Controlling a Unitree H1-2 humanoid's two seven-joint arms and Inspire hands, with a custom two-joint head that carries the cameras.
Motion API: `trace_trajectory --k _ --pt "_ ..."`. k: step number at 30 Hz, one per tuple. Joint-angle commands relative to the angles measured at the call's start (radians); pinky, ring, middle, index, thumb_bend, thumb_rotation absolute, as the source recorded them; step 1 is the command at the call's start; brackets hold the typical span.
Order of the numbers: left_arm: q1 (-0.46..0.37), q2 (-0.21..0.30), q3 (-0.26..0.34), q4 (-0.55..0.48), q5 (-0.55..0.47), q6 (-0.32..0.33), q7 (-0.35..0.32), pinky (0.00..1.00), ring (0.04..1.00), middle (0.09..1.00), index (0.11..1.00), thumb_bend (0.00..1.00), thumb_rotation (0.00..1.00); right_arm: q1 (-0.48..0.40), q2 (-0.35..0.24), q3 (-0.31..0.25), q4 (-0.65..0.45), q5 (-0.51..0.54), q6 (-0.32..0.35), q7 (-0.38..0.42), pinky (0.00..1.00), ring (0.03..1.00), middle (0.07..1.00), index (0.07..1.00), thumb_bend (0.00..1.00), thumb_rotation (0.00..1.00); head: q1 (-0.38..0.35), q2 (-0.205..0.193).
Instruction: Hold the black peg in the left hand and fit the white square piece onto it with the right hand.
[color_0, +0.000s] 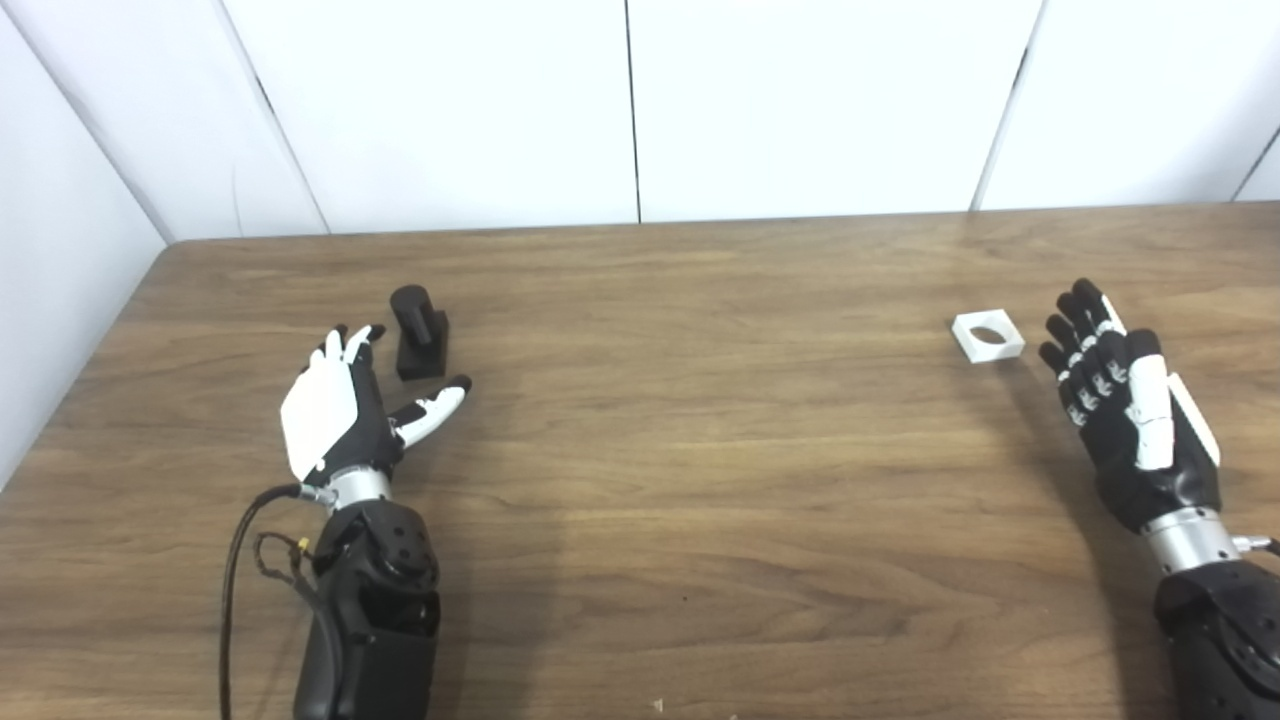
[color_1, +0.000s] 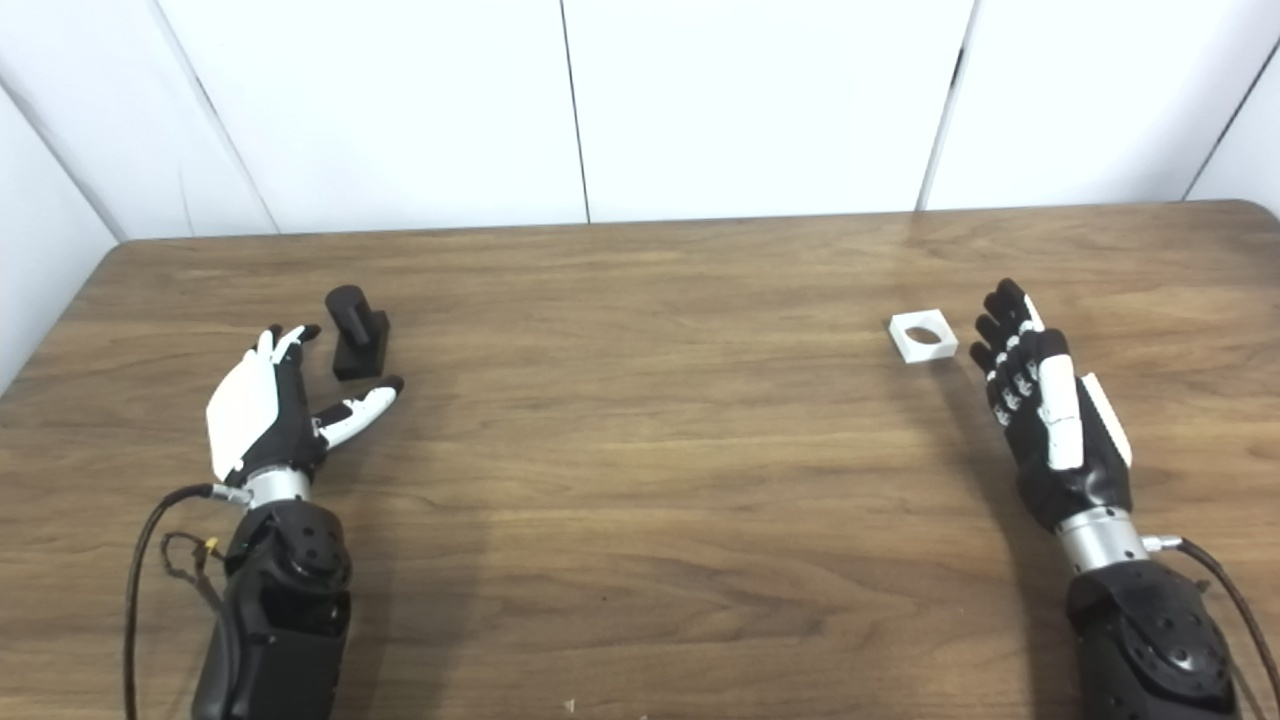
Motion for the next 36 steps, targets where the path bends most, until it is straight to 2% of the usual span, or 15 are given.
trace_trajectory --k 1,8,22,36 --pt "-0.061 0.017 0.002 0.002 0.029 -0.005 0.051 1.0 1.0 1.0 0.866 0.73 0.45 0.086 0.032 0.006 0.127 0.007 -0.036 0.014 1.0 1.0 1.0 1.0 0.6 1.0 0.003 0.0" --pt "-0.101 0.029 0.009 0.065 0.05 -0.004 0.052 1.0 1.0 1.0 0.868 0.72 0.45 0.085 0.021 0.005 0.154 0.023 -0.051 0.032 1.0 1.0 1.0 1.0 0.61 1.0 0.008 -0.007" --pt "-0.178 0.08 -0.04 0.172 0.096 -0.004 0.069 1.0 1.0 1.0 0.849 0.73 0.46 0.088 0.022 -0.001 0.159 0.022 -0.051 0.036 1.0 1.0 1.0 1.0 0.61 1.0 0.002 -0.015" --pt "-0.212 0.073 -0.054 0.209 0.116 -0.005 0.071 1.0 1.0 1.0 0.83 0.73 0.51 0.094 0.029 -0.002 0.151 0.014 -0.043 0.023 1.0 1.0 1.0 1.0 0.61 1.0 -0.002 -0.018"
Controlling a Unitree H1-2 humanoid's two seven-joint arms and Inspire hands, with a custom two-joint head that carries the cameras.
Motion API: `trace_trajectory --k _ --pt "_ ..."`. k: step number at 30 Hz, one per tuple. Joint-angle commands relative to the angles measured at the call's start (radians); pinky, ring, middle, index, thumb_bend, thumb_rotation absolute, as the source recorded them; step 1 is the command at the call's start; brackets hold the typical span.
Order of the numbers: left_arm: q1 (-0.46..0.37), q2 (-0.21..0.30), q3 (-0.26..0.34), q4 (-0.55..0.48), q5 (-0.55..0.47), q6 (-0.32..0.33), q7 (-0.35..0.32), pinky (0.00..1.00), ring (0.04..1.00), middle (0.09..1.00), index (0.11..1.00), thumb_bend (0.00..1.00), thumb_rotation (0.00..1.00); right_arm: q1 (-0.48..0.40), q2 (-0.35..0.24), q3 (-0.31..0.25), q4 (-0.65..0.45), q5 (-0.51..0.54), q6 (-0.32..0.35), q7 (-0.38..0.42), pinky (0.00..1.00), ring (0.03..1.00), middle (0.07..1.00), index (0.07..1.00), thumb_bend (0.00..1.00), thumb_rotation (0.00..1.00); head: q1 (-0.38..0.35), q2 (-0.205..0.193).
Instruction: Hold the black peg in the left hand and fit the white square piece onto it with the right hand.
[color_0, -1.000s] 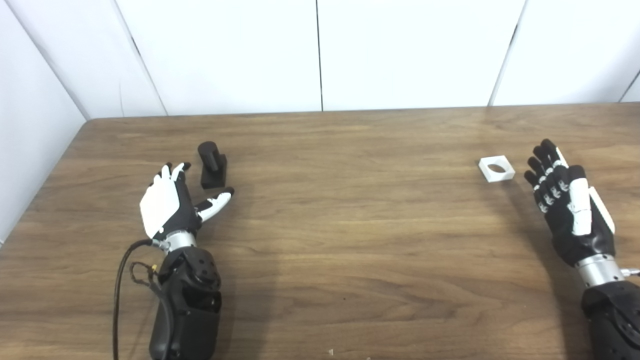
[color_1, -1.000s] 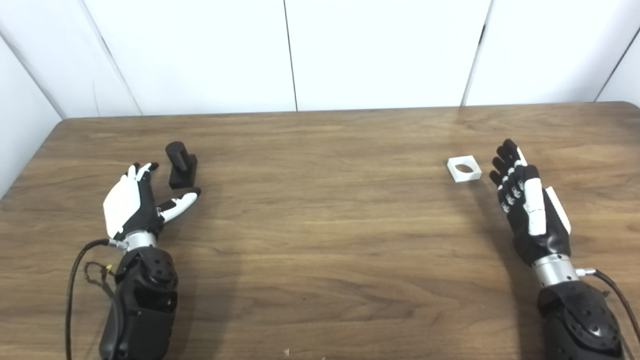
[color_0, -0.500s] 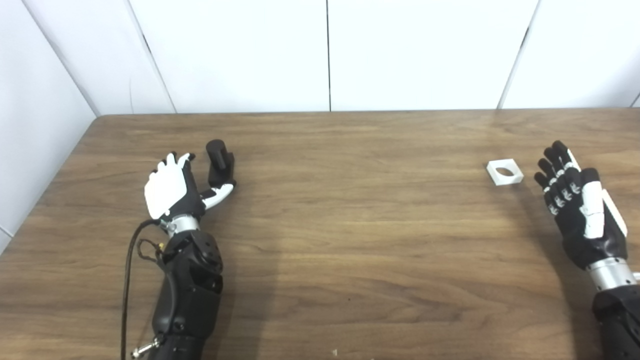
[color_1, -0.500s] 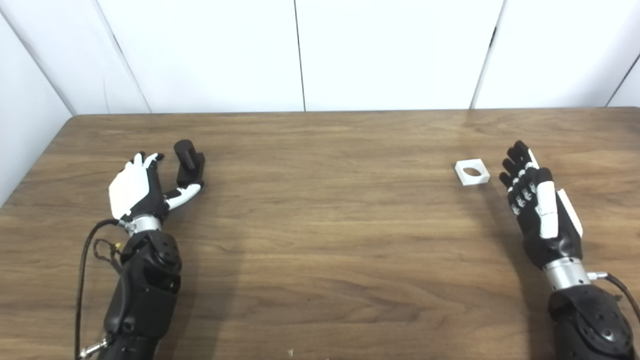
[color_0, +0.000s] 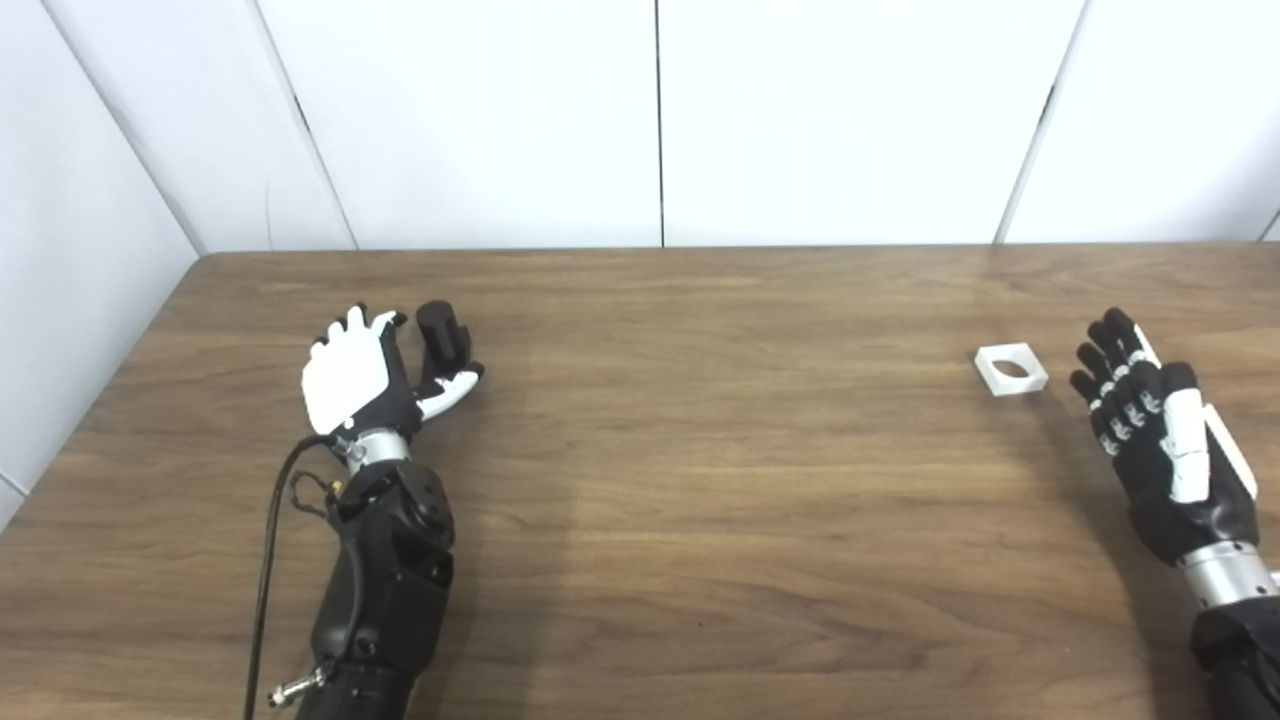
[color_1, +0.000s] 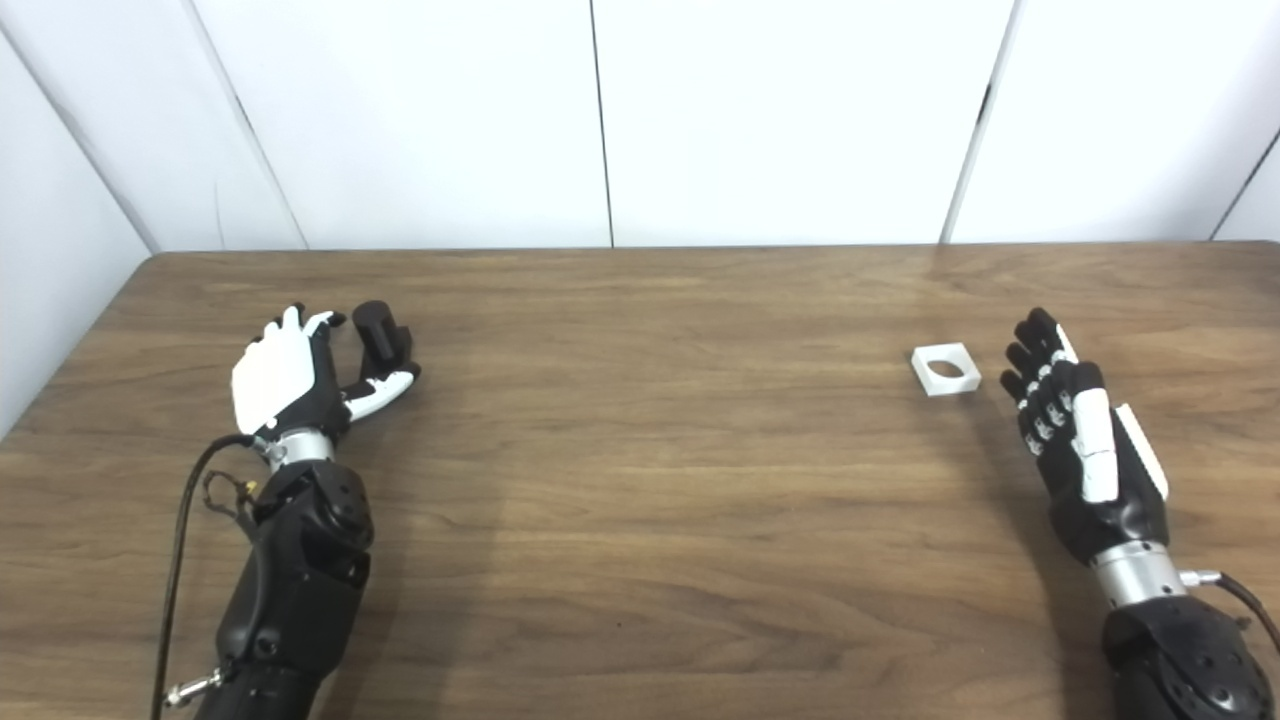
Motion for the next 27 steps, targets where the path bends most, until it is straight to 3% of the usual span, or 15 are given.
trace_trajectory --k 1,27 --pt "-0.055 0.01 0.002 -0.013 0.033 -0.004 0.017 1.0 1.0 1.0 0.831 0.73 0.52 0.104 0.054 0.011 0.109 0.005 -0.014 -0.003 1.0 1.0 1.0 1.0 0.61 1.0 0.004 0.0" --pt "-0.084 0.02 -0.002 0.053 0.103 -0.004 0.017 1.0 1.0 1.0 0.787 0.73 0.47 0.099 0.063 0.018 0.132 0.017 -0.024 0.01 1.0 1.0 1.0 1.0 0.58 1.0 0.007 -0.005"
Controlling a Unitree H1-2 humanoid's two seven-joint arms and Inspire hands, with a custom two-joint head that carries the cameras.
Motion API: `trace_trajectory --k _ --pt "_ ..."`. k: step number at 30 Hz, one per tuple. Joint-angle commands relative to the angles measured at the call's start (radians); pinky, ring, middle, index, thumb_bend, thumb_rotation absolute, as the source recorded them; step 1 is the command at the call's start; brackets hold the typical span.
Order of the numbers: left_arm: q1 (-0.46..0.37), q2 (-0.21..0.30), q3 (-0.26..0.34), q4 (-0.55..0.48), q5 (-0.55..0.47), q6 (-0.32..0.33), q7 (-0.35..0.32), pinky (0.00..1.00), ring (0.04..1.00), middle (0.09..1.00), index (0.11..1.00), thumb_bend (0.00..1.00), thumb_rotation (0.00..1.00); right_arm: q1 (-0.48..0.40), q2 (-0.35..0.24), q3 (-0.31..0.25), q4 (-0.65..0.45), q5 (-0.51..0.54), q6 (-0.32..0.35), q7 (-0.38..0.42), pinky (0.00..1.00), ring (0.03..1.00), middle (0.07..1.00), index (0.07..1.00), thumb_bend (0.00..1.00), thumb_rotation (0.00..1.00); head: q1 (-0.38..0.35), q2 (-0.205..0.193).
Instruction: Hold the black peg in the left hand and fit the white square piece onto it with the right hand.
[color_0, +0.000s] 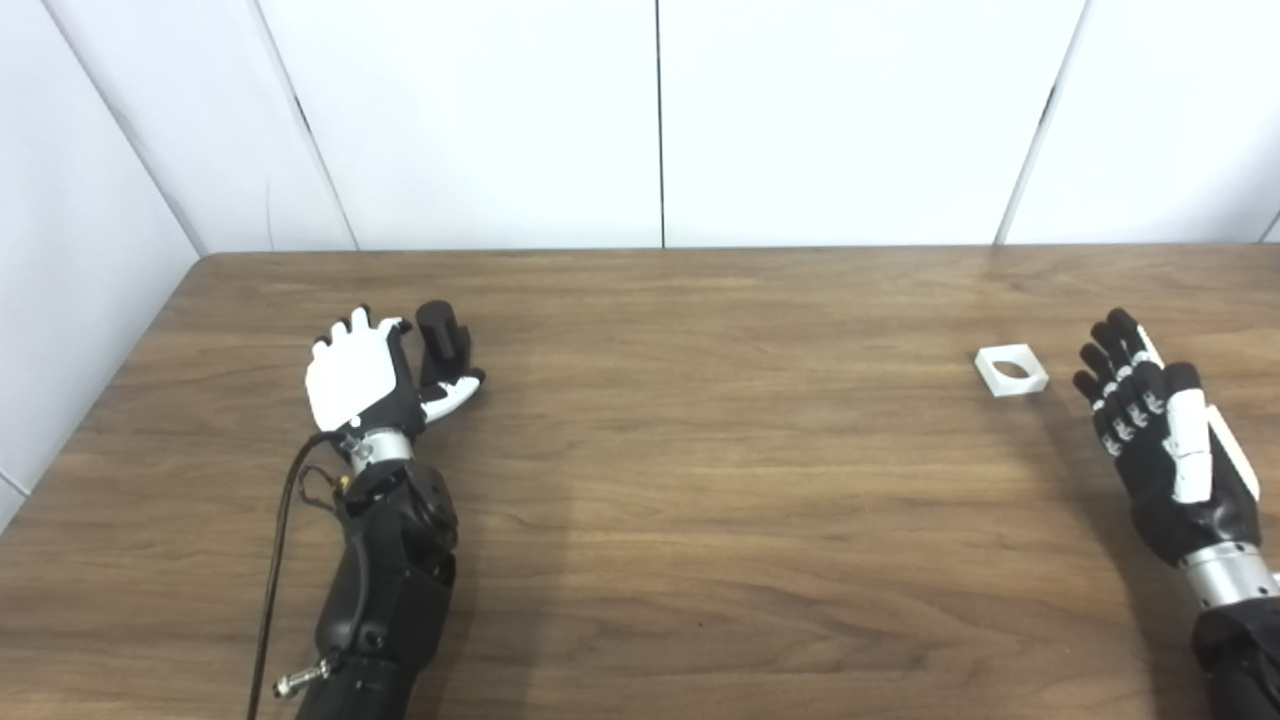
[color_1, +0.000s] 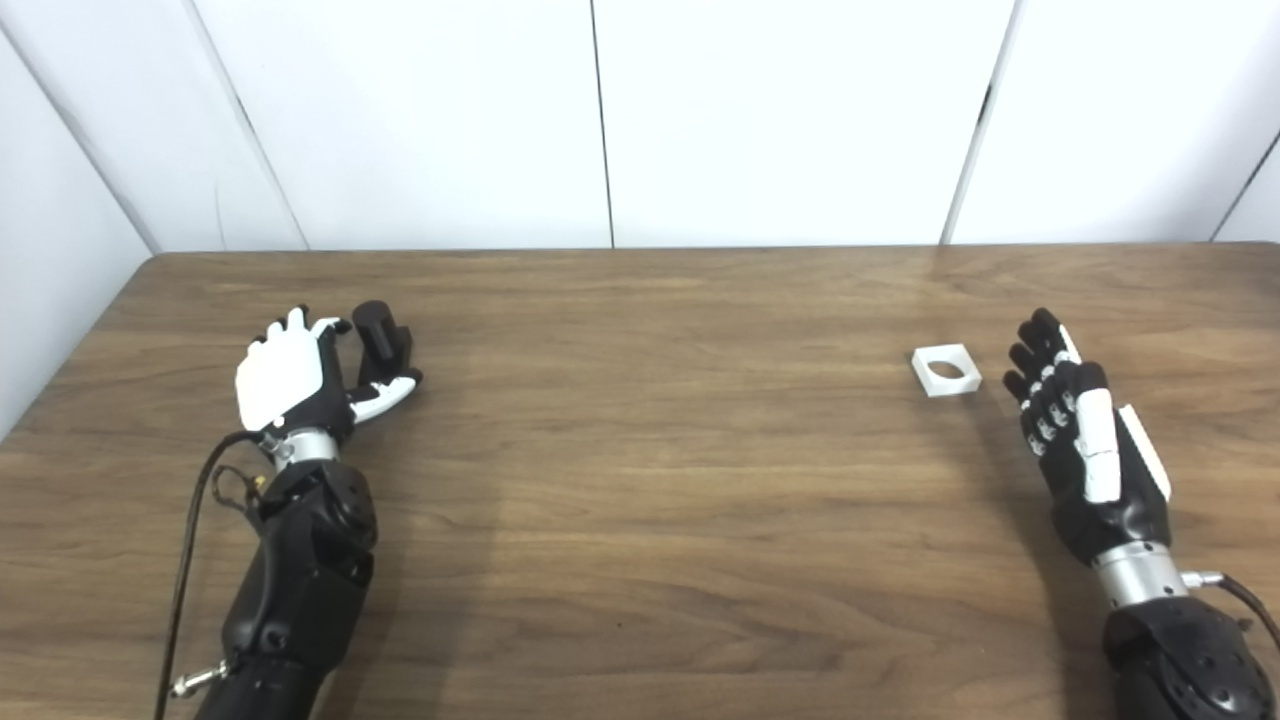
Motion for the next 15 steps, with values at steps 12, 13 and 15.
trace_trajectory --k 12,13,15 --pt "-0.082 0.005 0.024 0.049 0.075 -0.004 0.027 1.0 1.0 1.0 0.784 0.74 0.42 0.1 0.066 0.02 0.131 0.006 -0.022 0.011 1.0 1.0 1.0 1.0 0.58 1.0 -0.005 -0.005" --pt "-0.083 0.006 0.023 0.054 0.076 -0.004 0.029 1.0 1.0 1.0 0.789 0.74 0.42 0.1 0.067 0.02 0.13 0.006 -0.022 0.011 1.0 1.0 1.0 1.0 0.57 1.0 -0.005 -0.005" --pt "-0.087 0.006 0.024 0.063 0.076 -0.004 0.031 1.0 1.0 1.0 0.789 0.74 0.42 0.1 0.066 0.02 0.133 0.01 -0.023 0.016 1.0 1.0 1.0 1.0 0.56 1.0 -0.005 -0.006"
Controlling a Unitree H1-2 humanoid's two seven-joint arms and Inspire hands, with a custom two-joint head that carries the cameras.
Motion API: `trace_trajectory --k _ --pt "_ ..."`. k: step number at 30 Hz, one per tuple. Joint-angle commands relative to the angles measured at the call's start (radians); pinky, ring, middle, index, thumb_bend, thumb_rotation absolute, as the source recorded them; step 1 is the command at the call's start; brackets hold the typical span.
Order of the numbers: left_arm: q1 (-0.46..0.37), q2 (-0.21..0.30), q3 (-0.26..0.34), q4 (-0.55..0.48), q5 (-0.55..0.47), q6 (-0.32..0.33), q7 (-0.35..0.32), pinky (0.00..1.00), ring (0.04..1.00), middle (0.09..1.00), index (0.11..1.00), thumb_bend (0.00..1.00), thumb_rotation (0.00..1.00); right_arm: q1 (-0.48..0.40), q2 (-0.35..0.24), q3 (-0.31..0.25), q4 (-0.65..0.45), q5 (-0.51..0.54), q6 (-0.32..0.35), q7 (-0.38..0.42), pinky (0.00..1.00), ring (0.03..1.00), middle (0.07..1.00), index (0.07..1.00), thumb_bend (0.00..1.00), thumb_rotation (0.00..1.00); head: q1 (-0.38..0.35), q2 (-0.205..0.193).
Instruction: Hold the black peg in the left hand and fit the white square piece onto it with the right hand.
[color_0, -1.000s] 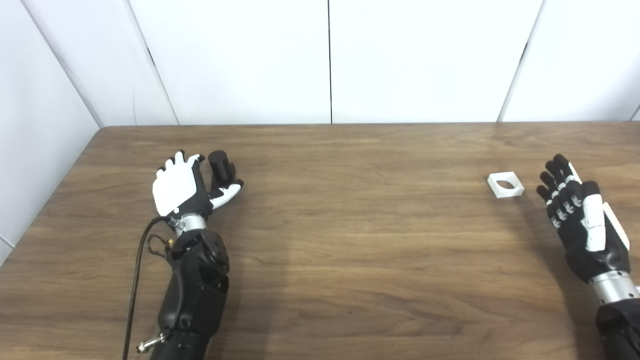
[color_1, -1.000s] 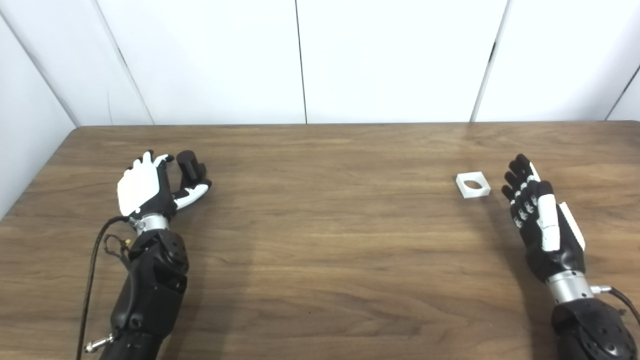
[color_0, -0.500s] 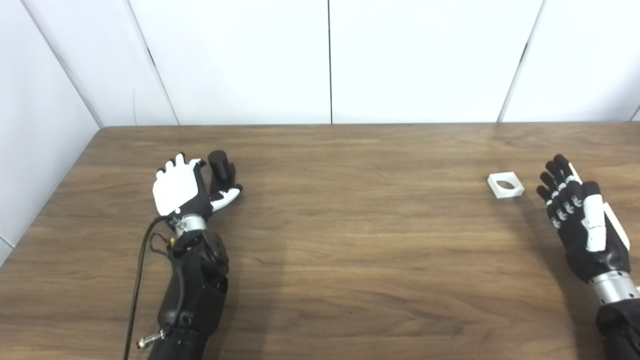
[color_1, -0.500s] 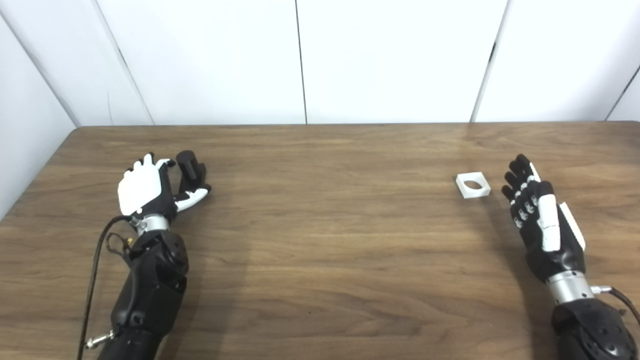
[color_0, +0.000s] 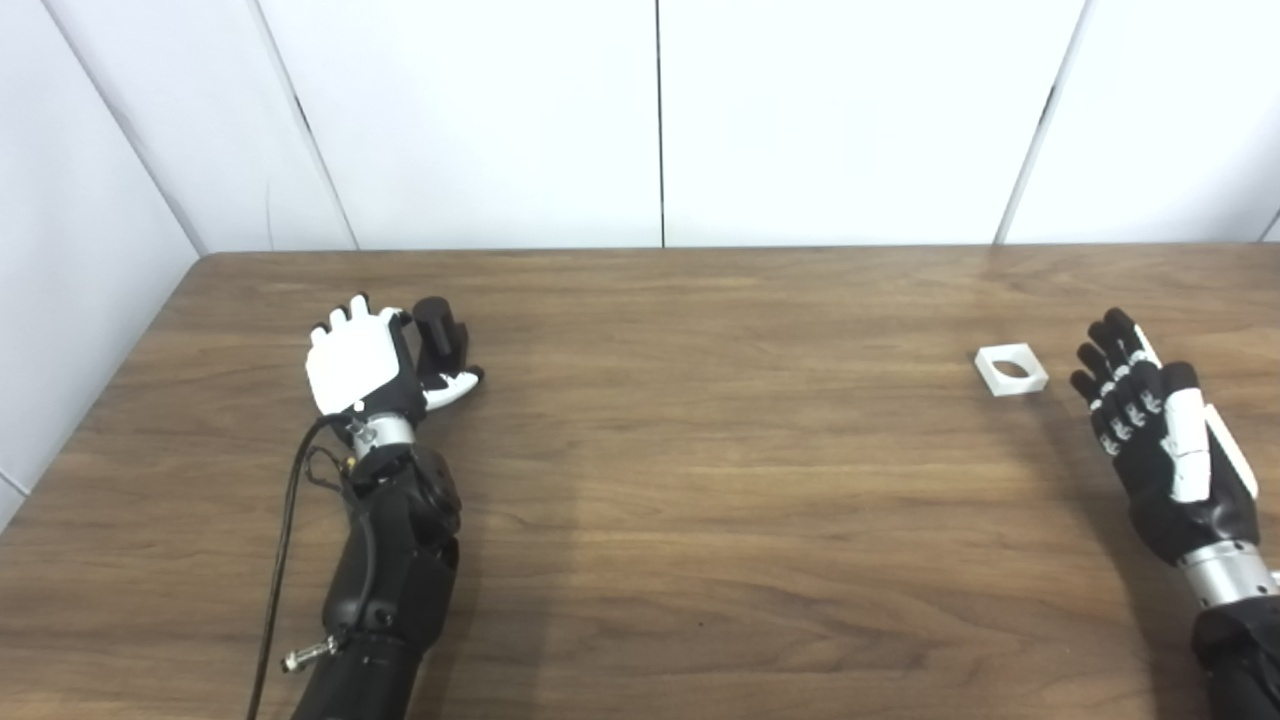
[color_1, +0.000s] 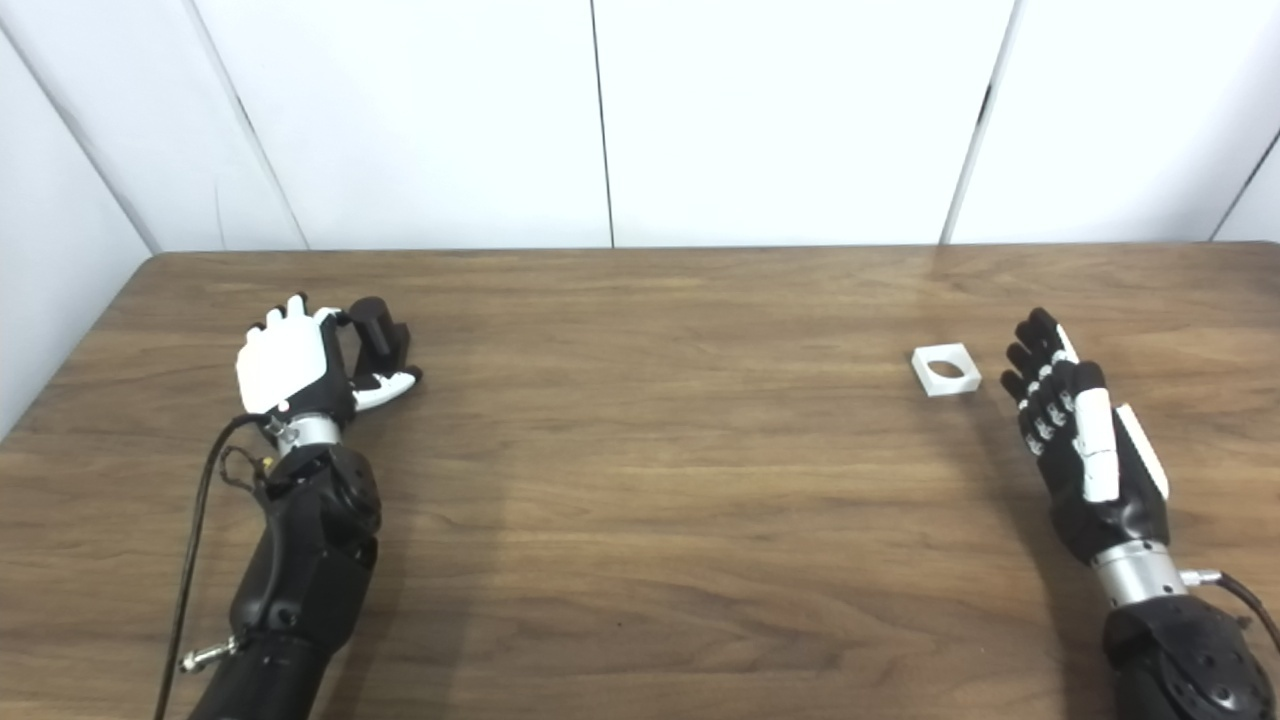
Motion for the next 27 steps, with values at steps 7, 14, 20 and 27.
trace_trajectory --k 7,14,20,27 --pt "-0.058 0.013 0.001 0.011 0.028 0.001 0.03 1.0 1.0 1.0 0.79 0.74 0.43 0.103 0.061 0.013 0.144 0.026 -0.033 0.025 1.0 1.0 1.0 1.0 0.58 1.0 0.005 0.003" --pt "-0.054 0.014 -0.002 0.003 0.022 0.001 0.029 1.0 1.0 1.0 0.787 0.73 0.43 0.104 0.063 0.009 0.141 0.032 -0.023 0.02 1.0 1.0 1.0 1.0 0.6 1.0 0.008 0.006" --pt "-0.057 0.008 0.01 0.001 0.058 0.001 0.003 1.0 1.0 1.0 0.755 0.73 0.41 0.105 0.061 0.009 0.136 0.042 -0.018 0.025 1.0 1.0 1.0 1.0 0.62 1.0 0.012 0.008" --pt "-0.055 0.003 0.021 -0.008 0.09 0.001 -0.037 1.0 1.0 1.0 0.735 0.71 0.36 0.105 0.057 0.013 0.141 0.052 -0.021 0.034 1.0 1.0 1.0 1.0 0.62 1.0 0.015 0.014"
